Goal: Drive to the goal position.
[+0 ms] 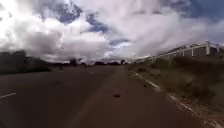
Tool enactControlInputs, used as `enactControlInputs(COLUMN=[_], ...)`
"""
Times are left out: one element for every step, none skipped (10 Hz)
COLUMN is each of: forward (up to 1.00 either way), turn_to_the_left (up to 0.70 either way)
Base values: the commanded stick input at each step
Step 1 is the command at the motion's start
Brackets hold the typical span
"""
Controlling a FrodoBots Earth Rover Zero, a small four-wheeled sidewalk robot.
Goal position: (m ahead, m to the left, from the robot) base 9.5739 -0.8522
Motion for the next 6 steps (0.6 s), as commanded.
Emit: enactControlInputs(forward=[0.70, 0.70, 0.70, 0.70, 0.70, 0.70], turn_to_the_left=[0.01, 0.01, 0.01, 0.01, 0.01, 0.01])
